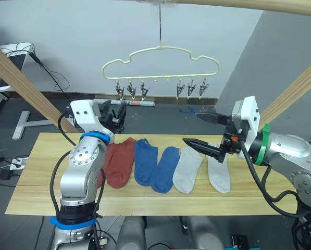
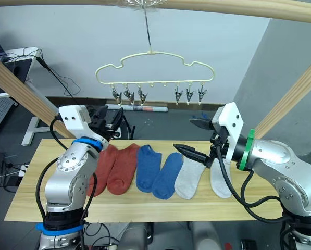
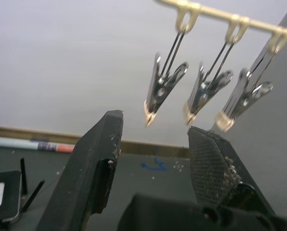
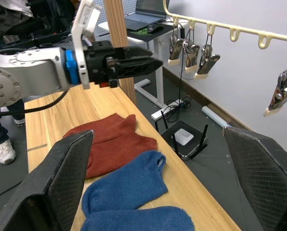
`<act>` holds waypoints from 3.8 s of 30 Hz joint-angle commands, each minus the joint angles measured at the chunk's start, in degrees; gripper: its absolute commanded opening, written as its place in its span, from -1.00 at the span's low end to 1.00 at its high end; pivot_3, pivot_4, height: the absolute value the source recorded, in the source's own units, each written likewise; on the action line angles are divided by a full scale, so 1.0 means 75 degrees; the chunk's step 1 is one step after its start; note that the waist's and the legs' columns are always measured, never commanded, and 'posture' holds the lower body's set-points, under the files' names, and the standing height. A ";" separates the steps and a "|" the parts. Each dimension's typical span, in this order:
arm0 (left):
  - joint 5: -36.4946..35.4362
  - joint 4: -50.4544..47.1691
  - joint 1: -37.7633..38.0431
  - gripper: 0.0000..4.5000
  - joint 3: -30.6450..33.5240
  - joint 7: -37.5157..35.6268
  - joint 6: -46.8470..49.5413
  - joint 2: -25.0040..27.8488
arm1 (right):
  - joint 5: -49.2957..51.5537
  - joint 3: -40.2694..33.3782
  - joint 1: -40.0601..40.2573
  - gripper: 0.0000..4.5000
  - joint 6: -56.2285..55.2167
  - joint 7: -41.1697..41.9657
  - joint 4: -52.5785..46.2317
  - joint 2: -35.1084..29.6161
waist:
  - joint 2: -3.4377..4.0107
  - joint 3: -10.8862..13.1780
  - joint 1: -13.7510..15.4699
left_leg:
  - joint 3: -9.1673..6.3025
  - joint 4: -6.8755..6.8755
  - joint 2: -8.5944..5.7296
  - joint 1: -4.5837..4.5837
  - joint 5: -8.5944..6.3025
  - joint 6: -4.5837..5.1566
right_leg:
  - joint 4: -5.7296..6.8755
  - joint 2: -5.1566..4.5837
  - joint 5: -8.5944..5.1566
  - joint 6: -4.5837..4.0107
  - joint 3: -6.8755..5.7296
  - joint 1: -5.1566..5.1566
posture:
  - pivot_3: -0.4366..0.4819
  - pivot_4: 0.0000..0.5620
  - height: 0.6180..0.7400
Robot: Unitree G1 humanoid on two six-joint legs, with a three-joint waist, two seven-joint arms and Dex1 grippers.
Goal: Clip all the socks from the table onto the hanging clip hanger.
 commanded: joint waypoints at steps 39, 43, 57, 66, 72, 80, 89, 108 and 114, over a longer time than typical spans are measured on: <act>0.0363 0.0594 -0.0993 -0.40 0.0049 0.0234 -0.0425 -0.0050 | 0.0356 -0.0054 -0.0165 1.00 0.0083 -0.0265 -0.0386 -0.0014 | -0.0005 0.0157 -0.0007 | -0.0001 -0.0020 0.0001 -0.0011 -0.0001 -0.0001 | -0.0030 -0.0001 -0.0001 0.0003 -0.0005 -0.0007 | -0.45 0.21 1.00; 0.0368 0.0717 -0.1104 -0.40 0.0085 0.0210 -0.0484 -0.0037 | 0.0373 -0.0069 -0.0139 1.00 0.0098 -0.0284 -0.0422 -0.0022 | -0.0005 0.0157 -0.0008 | 0.0000 -0.0021 0.0000 -0.0012 -0.0001 -0.0001 | -0.0034 -0.0001 -0.0001 0.0003 -0.0004 -0.0007 | -0.46 0.21 1.00; 0.0267 0.0709 -0.1490 -0.40 0.0164 0.0303 -0.0384 -0.0089 | 0.0374 -0.0061 -0.0090 1.00 0.0101 -0.0331 -0.0452 0.0010 | -0.0005 0.0159 -0.0015 | 0.0000 -0.0034 0.0000 -0.0015 -0.0001 -0.0001 | -0.0043 -0.0002 -0.0001 0.0004 -0.0005 -0.0011 | -0.45 0.21 1.00; 0.0253 0.0717 -0.1525 -0.40 0.0154 0.0352 -0.0424 -0.0126 | 0.0367 -0.0088 -0.0154 1.00 0.0076 -0.0377 -0.0433 0.0056 | -0.0005 0.0160 -0.0011 | 0.0000 -0.0036 0.0000 -0.0015 -0.0001 -0.0001 | -0.0046 -0.0002 -0.0002 0.0004 -0.0006 -0.0012 | -0.46 0.20 1.00; 0.0274 0.0759 -0.1523 -0.40 0.0139 0.0344 -0.0429 -0.0156 | 0.0480 -0.0212 -0.0431 1.00 0.0081 -0.0494 -0.0351 0.0121 | -0.0005 0.0160 -0.0012 | 0.0000 -0.0037 0.0000 -0.0016 -0.0001 -0.0001 | -0.0048 -0.0002 -0.0002 0.0004 -0.0006 -0.0012 | -0.47 0.21 1.00; 0.0294 0.0776 -0.1503 -0.40 0.0084 0.0333 -0.0417 -0.0216 | 0.0651 -0.0241 -0.0613 1.00 0.0121 -0.0637 -0.0334 0.0190 | -0.0005 0.0161 -0.0015 | 0.0001 -0.0044 0.0001 -0.0018 -0.0001 -0.0001 | -0.0059 -0.0002 -0.0002 0.0004 -0.0006 -0.0013 | -0.47 0.21 1.00; 0.0288 0.0787 -0.1526 -0.40 0.0078 0.0290 -0.0428 -0.0253 | 0.0735 -0.0228 -0.0587 1.00 0.0113 -0.0690 -0.0351 0.0159 | -0.0005 0.0161 -0.0009 | 0.0002 -0.0094 0.0002 -0.0021 0.0000 -0.0001 | -0.0109 -0.0005 0.0007 -0.0003 -0.0009 -0.0010 | -0.48 0.21 1.00; 0.0280 0.0757 -0.1567 -0.96 0.0049 0.0231 -0.0395 -0.0301 | 0.0815 -0.0239 -0.0498 1.00 0.0134 -0.0736 -0.0424 0.0129 | -0.0005 0.0161 -0.0018 | 0.0002 -0.0106 0.0001 -0.0019 0.0000 -0.0001 | -0.0112 -0.0006 0.0018 -0.0021 -0.0014 -0.0012 | -0.48 0.22 1.00; 0.0150 0.0685 -0.1589 -0.96 0.0099 0.0188 -0.0257 -0.0316 | 0.0929 -0.0281 -0.0449 1.00 0.0432 -0.0821 -0.0411 -0.0136 | -0.0005 0.0161 -0.0015 | 0.0002 -0.0106 0.0001 -0.0019 0.0000 -0.0001 | -0.0111 -0.0006 0.0019 -0.0022 -0.0014 -0.0011 | -0.49 0.23 1.00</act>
